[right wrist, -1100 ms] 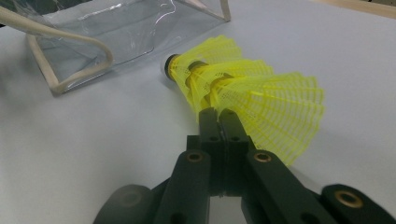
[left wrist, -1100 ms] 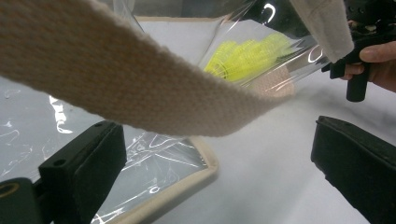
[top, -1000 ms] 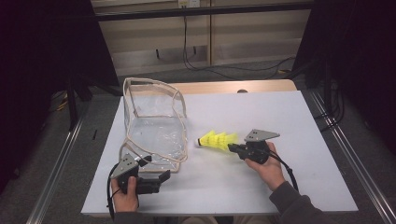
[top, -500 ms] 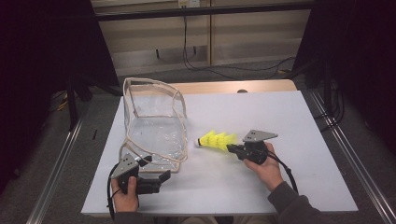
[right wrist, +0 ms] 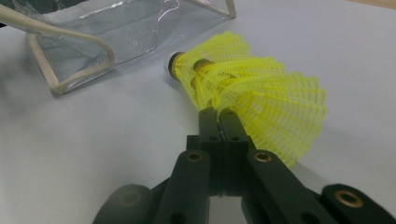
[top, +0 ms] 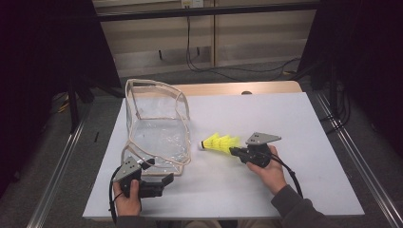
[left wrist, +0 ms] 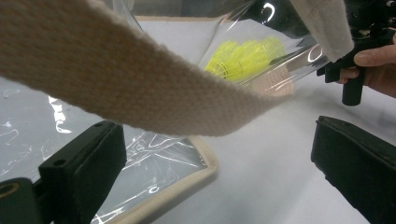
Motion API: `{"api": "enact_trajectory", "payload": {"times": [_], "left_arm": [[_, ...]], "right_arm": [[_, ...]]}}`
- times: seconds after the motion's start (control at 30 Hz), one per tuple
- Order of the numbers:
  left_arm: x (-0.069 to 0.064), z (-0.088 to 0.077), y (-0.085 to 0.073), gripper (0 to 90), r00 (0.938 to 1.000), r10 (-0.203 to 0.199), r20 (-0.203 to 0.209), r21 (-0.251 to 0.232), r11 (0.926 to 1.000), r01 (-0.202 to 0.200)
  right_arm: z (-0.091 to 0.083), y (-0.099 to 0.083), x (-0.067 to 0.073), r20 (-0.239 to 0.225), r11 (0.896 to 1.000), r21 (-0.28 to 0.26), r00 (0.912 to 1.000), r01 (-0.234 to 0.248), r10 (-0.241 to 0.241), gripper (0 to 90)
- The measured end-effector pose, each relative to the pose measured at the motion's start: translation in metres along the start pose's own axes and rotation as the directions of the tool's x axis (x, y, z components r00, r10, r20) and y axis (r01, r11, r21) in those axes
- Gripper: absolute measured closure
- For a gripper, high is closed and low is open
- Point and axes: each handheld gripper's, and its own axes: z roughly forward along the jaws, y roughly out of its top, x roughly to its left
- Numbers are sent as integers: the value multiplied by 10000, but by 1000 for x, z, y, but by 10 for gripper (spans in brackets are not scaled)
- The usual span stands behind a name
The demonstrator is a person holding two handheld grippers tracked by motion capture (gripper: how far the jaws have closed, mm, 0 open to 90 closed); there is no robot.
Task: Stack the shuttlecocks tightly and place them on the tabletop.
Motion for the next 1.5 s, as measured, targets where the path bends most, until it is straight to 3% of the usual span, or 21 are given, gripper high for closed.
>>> {"api": "enact_trajectory", "payload": {"times": [0.53,1.5], "left_arm": [[0,0,0,34,10000,14,-2,23,10000,-14],[1,0,-1,34,10000,-26,-24,-11,10000,26]], "right_arm": [[2,0,3,-249,10000,-32,9997,51,-52,900],[7,0,4,-267,9999,155,9996,42,-38,887]]}}
